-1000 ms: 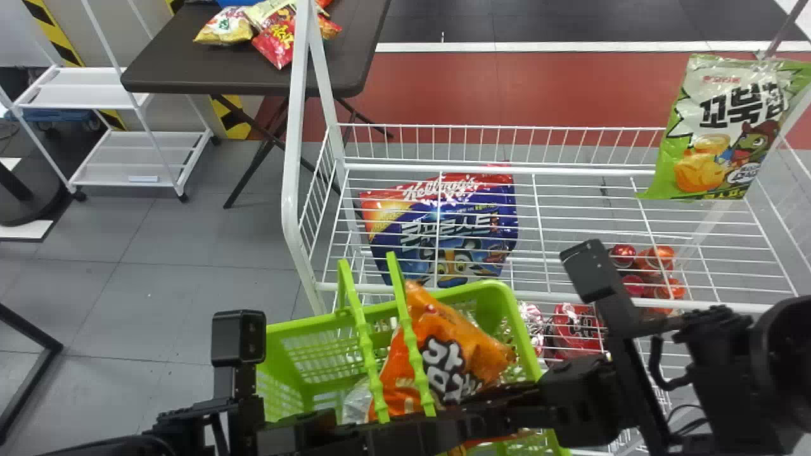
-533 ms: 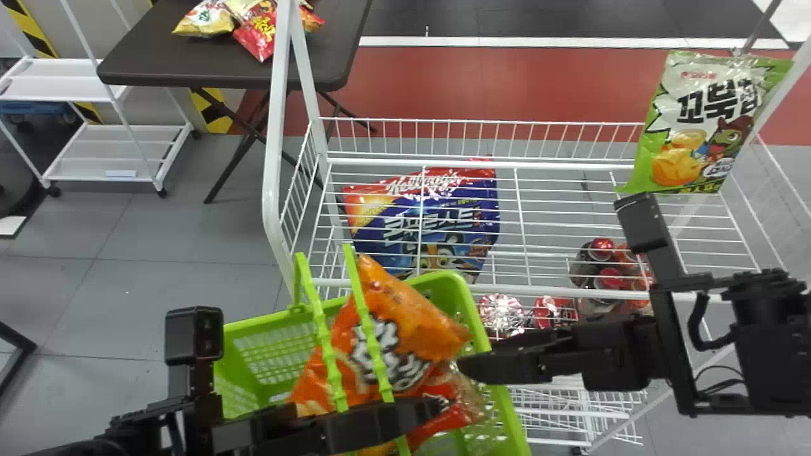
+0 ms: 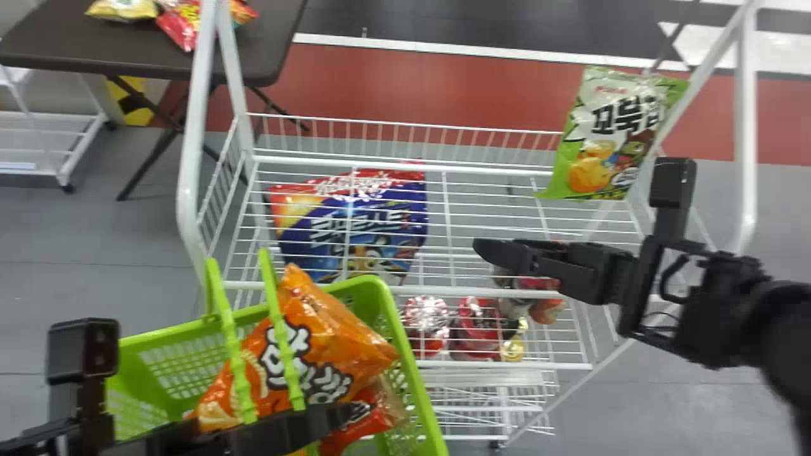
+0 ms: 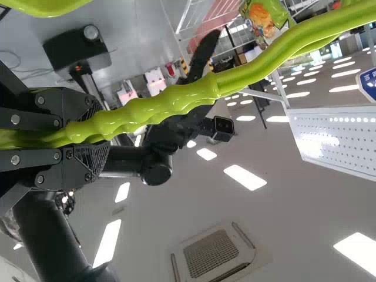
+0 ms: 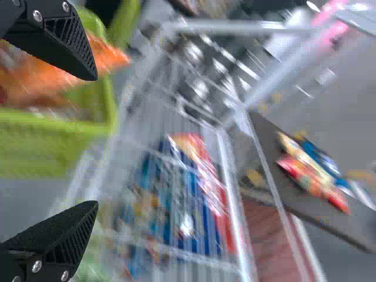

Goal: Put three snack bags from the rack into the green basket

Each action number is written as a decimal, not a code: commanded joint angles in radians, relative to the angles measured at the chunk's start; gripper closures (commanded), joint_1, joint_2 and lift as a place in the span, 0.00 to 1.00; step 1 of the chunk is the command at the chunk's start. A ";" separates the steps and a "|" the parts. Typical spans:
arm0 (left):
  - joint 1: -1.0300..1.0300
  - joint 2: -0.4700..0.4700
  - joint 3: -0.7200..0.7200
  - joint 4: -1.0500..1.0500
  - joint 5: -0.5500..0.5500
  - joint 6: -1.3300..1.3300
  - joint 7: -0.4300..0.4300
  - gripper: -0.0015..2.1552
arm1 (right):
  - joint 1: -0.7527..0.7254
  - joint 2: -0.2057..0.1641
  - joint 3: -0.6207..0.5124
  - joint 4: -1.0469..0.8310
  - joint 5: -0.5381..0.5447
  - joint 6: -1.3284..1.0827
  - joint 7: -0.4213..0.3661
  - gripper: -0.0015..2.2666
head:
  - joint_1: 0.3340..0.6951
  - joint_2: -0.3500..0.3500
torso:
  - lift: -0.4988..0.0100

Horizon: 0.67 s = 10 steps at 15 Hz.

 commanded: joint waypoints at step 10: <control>0.008 -0.003 -0.001 0.008 -0.001 -0.004 -0.018 1.00 | 0.265 0.066 0.147 0.223 0.467 -1.058 -0.131 0.04 | 1.00 0.14 | 0.98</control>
